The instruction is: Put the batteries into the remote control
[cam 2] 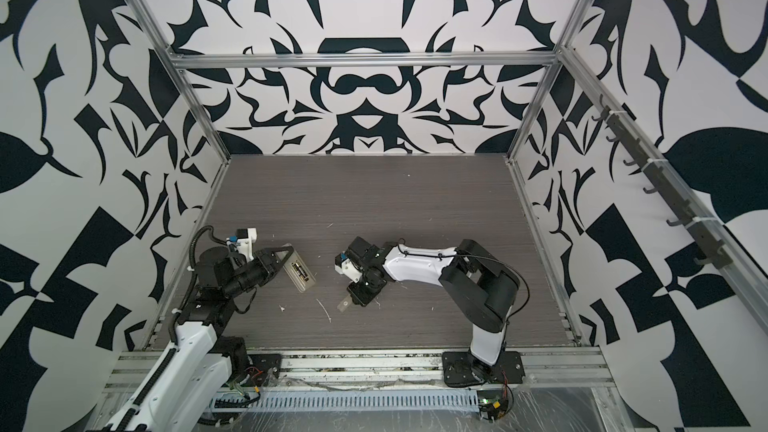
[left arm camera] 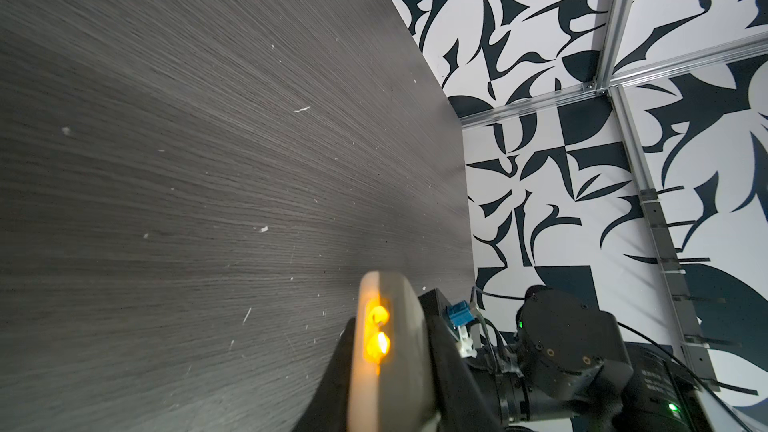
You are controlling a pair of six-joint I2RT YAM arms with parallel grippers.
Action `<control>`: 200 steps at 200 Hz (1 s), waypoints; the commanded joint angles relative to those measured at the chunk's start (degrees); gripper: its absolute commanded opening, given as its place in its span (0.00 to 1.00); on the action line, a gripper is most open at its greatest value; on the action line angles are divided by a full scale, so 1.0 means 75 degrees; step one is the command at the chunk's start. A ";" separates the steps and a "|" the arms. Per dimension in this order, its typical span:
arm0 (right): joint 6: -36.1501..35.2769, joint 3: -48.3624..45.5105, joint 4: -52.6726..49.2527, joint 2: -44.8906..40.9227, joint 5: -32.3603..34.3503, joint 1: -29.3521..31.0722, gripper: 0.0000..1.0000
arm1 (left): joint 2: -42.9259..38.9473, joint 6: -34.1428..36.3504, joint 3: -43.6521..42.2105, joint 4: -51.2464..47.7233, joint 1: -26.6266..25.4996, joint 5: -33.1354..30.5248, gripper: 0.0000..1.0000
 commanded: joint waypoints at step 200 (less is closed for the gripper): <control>-0.0373 0.1348 -0.1100 -0.0256 0.1079 -0.0016 0.47 | -0.0252 0.0105 0.0054 -0.0080 0.0037 -0.0052 0.00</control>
